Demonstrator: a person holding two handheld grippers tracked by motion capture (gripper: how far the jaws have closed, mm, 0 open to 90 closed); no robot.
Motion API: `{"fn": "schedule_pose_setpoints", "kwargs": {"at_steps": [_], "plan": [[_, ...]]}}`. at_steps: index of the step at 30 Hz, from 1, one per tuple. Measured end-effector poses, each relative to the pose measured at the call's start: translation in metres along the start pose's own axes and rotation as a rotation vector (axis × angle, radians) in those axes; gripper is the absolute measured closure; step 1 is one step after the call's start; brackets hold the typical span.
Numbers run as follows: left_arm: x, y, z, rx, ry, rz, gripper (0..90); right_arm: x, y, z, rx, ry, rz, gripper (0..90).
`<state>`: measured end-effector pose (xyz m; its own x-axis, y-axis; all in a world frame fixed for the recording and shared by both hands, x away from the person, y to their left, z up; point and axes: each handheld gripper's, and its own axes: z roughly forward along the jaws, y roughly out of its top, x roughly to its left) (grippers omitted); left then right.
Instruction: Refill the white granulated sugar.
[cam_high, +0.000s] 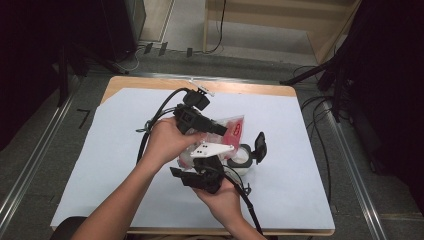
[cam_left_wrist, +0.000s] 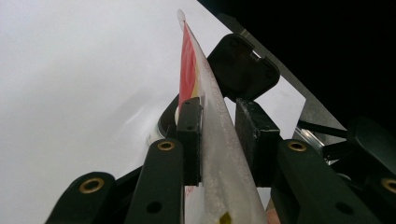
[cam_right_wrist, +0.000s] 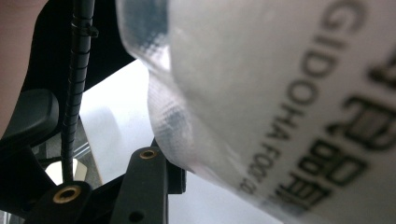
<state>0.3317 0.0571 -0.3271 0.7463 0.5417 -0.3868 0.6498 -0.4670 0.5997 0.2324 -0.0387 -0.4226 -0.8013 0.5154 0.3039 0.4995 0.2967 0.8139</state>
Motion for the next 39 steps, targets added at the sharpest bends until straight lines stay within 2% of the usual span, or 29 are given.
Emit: {"fn": "schedule_pose_setpoints", "kwargs": {"at_steps": [7, 10, 13, 23, 27, 30, 39], "plan": [[-0.0001, -0.0017, -0.0013, -0.012, -0.009, 0.007, 72.6, 0.002, 0.0003, 0.001, 0.013, -0.003, -0.005, 62.5], [-0.0004, -0.0009, -0.0018, -0.006, 0.0, 0.019, 72.7, 0.0027, 0.0003, 0.001, 0.011, 0.002, -0.01, 60.7], [-0.0011, -0.0004, -0.0011, -0.01, 0.003, 0.013, 72.7, 0.0025, 0.0001, 0.0005, 0.011, -0.011, -0.016, 64.0], [-0.0042, 0.0041, 0.0016, -0.025, -0.002, 0.019, 72.4, -0.0004, 0.0008, -0.0034, -0.004, -0.009, -0.006, 64.4], [-0.0047, 0.0046, 0.0031, -0.013, 0.005, 0.02, 72.4, -0.0014, 0.0006, -0.0041, -0.001, -0.006, -0.002, 64.4], [-0.0066, 0.0031, 0.0012, 0.002, 0.02, 0.044, 72.0, -0.0005, 0.0002, -0.0039, 0.002, -0.004, -0.005, 64.4], [-0.0062, 0.004, -0.0001, -0.004, 0.006, 0.045, 72.4, 0.002, 0.0011, -0.0029, -0.004, -0.013, -0.015, 64.4]]}}
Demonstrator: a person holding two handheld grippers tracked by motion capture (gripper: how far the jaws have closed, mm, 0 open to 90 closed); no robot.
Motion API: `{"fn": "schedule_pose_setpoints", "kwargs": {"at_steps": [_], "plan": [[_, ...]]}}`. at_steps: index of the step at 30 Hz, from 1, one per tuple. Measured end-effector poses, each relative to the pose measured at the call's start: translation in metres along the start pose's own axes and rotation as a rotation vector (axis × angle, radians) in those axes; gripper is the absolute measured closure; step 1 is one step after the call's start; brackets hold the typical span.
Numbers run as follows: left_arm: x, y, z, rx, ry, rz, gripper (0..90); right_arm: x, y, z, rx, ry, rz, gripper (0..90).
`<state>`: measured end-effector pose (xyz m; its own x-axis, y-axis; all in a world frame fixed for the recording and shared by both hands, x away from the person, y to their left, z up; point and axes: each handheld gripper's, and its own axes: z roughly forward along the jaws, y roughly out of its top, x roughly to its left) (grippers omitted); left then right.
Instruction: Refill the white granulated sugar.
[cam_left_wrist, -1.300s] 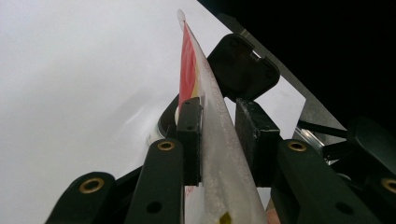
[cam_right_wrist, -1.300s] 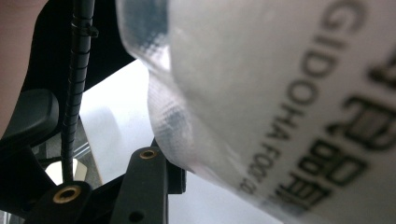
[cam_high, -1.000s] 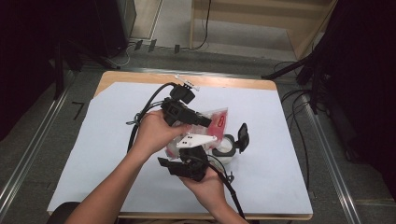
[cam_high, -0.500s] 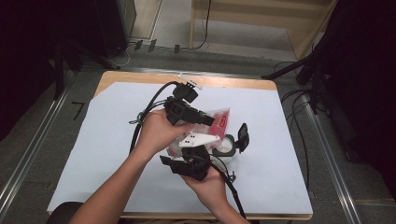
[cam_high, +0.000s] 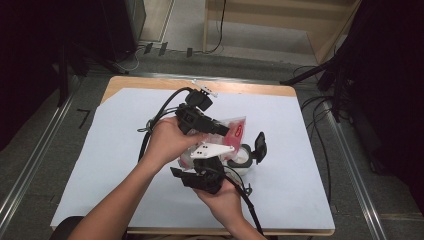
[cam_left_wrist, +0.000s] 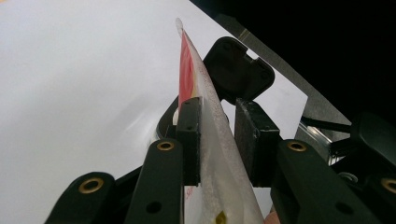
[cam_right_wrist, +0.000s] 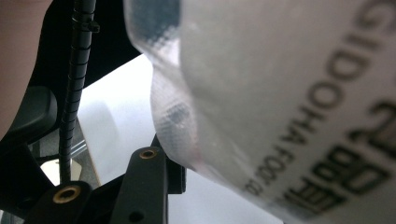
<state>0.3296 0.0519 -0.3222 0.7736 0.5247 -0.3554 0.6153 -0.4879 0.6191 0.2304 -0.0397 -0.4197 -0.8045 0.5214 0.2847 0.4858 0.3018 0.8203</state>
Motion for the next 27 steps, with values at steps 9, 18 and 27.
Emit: {"fn": "schedule_pose_setpoints", "kwargs": {"at_steps": [9, 18, 27], "plan": [[-0.001, 0.0022, 0.0021, -0.003, 0.0, 0.002, 72.4, -0.0012, -0.0002, -0.001, -0.008, -0.008, 0.002, 64.3], [-0.001, 0.0016, 0.0015, 0.0, 0.009, 0.009, 72.4, -0.0015, 0.0, -0.0008, -0.001, -0.004, -0.003, 64.3], [-0.0026, 0.0014, 0.002, -0.002, 0.014, 0.015, 73.1, -0.0002, -0.0007, 0.0, 0.005, -0.024, -0.026, 64.1]]}}
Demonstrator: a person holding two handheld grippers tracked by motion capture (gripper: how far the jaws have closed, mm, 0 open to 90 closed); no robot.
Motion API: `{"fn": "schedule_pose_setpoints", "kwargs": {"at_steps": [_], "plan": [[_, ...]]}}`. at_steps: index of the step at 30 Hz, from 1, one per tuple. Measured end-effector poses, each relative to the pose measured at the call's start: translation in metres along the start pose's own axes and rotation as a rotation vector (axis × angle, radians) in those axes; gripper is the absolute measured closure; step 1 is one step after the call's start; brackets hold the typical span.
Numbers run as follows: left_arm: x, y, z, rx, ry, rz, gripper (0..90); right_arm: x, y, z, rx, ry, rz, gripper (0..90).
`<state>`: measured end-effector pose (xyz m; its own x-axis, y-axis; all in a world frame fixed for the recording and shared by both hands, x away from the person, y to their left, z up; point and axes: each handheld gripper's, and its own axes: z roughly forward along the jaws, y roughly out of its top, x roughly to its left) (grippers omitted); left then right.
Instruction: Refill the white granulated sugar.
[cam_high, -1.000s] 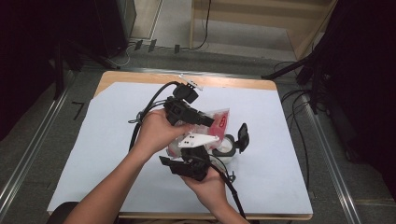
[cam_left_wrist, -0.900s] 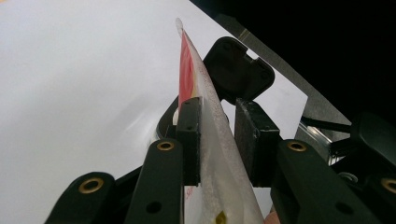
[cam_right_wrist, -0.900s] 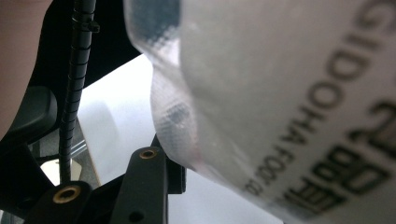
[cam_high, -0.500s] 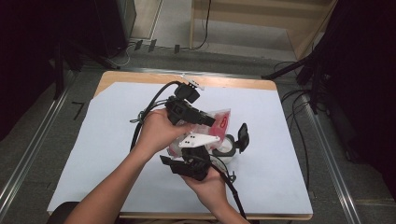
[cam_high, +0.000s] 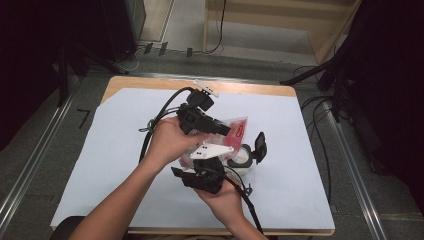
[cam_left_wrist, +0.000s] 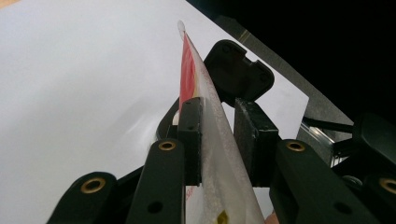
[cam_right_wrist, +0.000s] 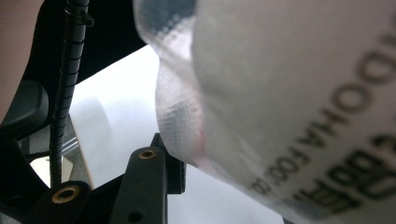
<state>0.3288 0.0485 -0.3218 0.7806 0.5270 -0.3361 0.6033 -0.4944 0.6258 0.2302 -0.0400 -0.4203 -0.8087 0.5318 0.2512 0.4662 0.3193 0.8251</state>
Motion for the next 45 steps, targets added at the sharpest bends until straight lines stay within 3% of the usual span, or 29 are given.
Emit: {"fn": "schedule_pose_setpoints", "kwargs": {"at_steps": [14, 22, 33, 39, 45], "plan": [[-0.0038, 0.0003, 0.0005, -0.004, 0.018, 0.021, 73.9, -0.0011, -0.0008, -0.0006, -0.003, -0.002, -0.004, 63.9], [-0.0028, 0.0029, 0.0036, 0.0, -0.001, 0.017, 72.9, -0.0029, -0.0012, -0.0031, -0.005, 0.005, 0.019, 64.4], [-0.0035, 0.0017, 0.0016, 0.006, 0.006, 0.018, 68.9, -0.0065, -0.0012, -0.0035, -0.016, 0.02, 0.032, 64.6], [-0.0038, 0.0018, 0.0021, 0.016, 0.006, 0.014, 72.5, -0.0061, -0.0005, -0.0047, -0.018, 0.018, 0.053, 64.6], [-0.0028, 0.0019, 0.0021, 0.012, -0.002, 0.012, 75.0, -0.0041, 0.0002, -0.0047, -0.009, 0.003, 0.038, 64.3]]}}
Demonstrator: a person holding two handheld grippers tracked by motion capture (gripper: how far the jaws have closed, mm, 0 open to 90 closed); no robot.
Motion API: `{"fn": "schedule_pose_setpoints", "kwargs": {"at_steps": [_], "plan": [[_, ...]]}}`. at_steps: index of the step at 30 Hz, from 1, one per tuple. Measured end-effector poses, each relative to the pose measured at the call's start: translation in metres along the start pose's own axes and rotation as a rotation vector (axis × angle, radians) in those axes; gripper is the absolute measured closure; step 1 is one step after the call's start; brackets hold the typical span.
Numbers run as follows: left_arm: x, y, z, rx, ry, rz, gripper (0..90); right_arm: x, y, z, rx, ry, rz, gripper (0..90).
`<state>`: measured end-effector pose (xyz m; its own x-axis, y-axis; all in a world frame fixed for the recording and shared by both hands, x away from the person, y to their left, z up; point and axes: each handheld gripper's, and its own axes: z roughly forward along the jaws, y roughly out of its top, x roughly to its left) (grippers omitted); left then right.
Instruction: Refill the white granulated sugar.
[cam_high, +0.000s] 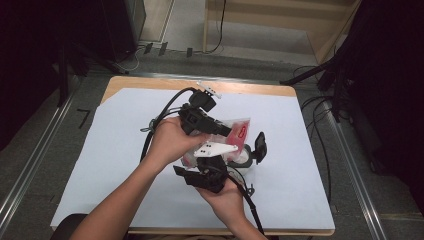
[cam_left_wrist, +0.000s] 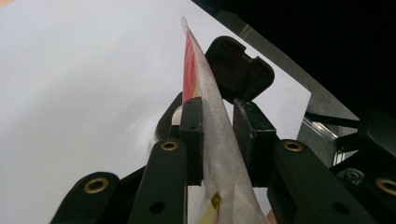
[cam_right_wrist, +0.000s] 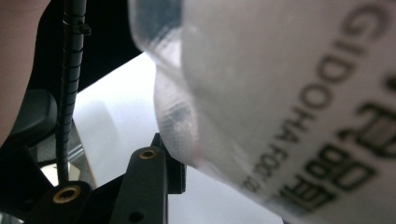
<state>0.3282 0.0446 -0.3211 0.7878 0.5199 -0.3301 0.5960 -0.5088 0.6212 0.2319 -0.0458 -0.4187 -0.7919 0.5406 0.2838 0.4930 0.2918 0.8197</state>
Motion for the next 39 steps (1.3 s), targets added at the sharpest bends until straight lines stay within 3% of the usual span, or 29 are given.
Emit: {"fn": "schedule_pose_setpoints", "kwargs": {"at_steps": [3, 7, 23, 34, 37, 39], "plan": [[-0.0002, 0.0001, -0.0006, -0.002, 0.0, 0.006, 75.9, 0.0019, 0.0003, -0.0001, 0.007, -0.016, -0.024, 64.3], [-0.0023, 0.0001, -0.0005, 0.002, 0.012, 0.008, 75.9, 0.0019, 0.0004, -0.0002, 0.007, -0.008, -0.016, 64.5], [0.0031, 0.0003, -0.0002, -0.006, -0.006, -0.01, 74.3, -0.0012, 0.0004, -0.0012, -0.004, 0.021, 0.003, 64.6], [-0.0005, 0.0007, -0.0042, -0.024, -0.019, -0.013, 71.4, -0.0014, 0.0009, -0.0045, -0.028, 0.025, 0.004, 64.6], [0.0001, 0.001, -0.0041, -0.01, 0.002, -0.007, 73.6, -0.0014, 0.0009, -0.0044, -0.03, 0.027, 0.011, 64.5], [0.0017, 0.001, -0.0032, -0.008, -0.009, -0.009, 75.7, 0.0, 0.0005, -0.0043, -0.027, 0.013, -0.002, 64.5]]}}
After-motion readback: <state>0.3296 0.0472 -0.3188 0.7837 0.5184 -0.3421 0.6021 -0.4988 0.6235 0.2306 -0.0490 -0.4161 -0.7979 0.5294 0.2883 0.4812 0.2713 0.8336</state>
